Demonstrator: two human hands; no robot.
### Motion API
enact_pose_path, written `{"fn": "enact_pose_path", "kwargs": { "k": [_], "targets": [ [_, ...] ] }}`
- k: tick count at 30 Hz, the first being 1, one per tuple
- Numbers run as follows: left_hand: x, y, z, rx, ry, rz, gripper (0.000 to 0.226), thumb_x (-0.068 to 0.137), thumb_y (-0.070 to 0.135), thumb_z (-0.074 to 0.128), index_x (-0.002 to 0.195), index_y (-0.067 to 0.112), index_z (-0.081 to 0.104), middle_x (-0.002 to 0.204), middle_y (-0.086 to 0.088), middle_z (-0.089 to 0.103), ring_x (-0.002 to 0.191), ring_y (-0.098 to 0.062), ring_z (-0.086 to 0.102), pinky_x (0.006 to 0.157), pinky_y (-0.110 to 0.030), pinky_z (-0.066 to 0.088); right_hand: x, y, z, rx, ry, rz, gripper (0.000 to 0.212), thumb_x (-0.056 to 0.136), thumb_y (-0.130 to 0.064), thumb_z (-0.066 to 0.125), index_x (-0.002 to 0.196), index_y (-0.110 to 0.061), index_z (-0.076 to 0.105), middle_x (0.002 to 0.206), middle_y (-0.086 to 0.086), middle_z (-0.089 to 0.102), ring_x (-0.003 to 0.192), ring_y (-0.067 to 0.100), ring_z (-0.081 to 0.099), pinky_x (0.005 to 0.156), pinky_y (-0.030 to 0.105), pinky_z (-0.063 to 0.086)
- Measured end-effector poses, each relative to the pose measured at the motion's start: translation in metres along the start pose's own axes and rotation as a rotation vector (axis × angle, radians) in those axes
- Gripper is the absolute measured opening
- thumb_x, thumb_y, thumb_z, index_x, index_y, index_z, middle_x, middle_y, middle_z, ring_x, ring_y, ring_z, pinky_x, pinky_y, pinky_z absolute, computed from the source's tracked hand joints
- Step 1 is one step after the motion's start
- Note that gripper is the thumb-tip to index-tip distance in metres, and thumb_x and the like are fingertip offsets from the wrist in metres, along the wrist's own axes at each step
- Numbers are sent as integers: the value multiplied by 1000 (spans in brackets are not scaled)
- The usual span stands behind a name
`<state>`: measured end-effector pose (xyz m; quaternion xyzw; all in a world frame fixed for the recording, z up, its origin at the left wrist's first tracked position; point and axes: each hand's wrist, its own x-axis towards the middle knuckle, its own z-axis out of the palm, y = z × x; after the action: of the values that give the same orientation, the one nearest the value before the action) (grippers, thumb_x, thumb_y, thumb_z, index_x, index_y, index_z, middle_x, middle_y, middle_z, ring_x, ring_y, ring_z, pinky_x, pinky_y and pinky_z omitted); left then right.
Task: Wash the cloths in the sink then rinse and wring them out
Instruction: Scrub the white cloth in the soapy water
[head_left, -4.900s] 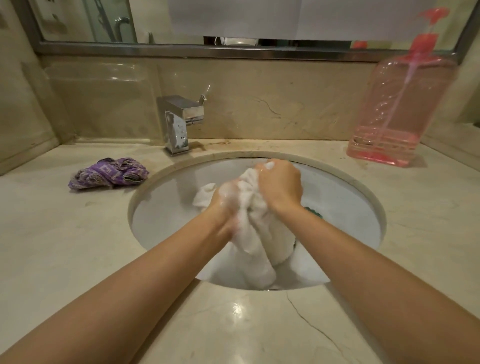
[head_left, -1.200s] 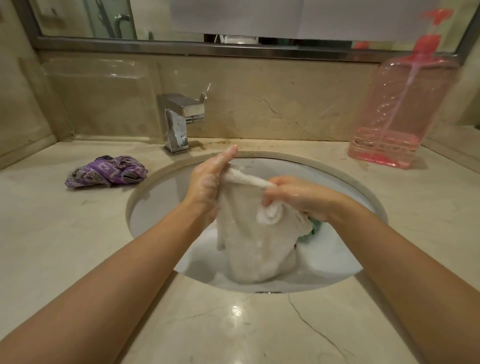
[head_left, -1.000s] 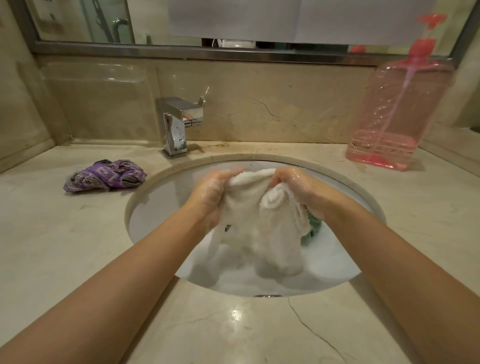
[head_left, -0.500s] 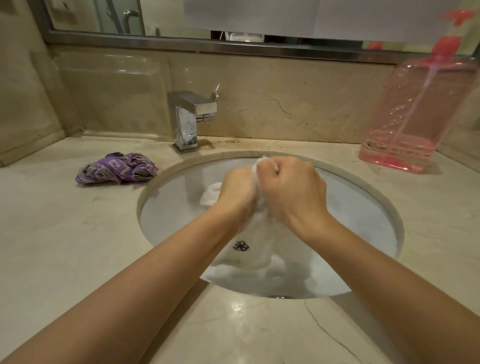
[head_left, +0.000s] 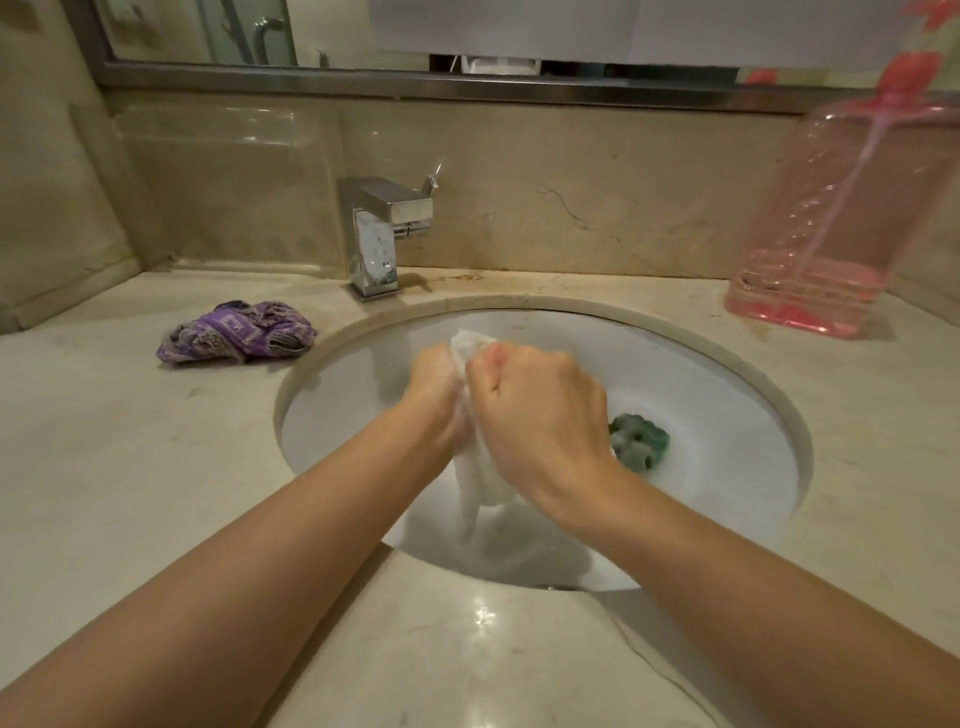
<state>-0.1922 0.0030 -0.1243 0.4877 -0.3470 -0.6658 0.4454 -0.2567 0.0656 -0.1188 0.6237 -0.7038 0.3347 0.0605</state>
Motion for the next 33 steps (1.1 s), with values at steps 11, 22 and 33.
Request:
{"fn": "enact_pose_path", "kwargs": {
  "k": [11, 22, 33],
  "targets": [
    [3, -9, 3, 682, -400, 147, 68, 96, 65, 14, 141, 21, 40, 137, -1, 52, 121, -20, 52, 109, -39, 35, 41, 68, -16, 682, -1, 574, 37, 96, -38, 38, 72, -13, 52, 69, 1, 54, 68, 19, 49, 59, 31, 37],
    [-8, -16, 10, 542, -584, 173, 65, 97, 59, 2, 141, 30, 40, 130, 1, 56, 120, -18, 54, 104, -38, 41, 39, 68, -37, 1602, -174, 524, 48, 90, -54, 53, 88, -8, 65, 79, 7, 66, 78, 23, 65, 82, 37, 52],
    [-6, -20, 16, 437, -552, -48, 68, 96, 66, 11, 122, 25, 59, 99, -5, 70, 85, -20, 69, 68, -32, 58, 40, 67, -41, 1690, 24, 471, 34, 93, -42, 49, 87, -12, 63, 72, 2, 66, 68, 17, 65, 63, 28, 54]
  ]
}}
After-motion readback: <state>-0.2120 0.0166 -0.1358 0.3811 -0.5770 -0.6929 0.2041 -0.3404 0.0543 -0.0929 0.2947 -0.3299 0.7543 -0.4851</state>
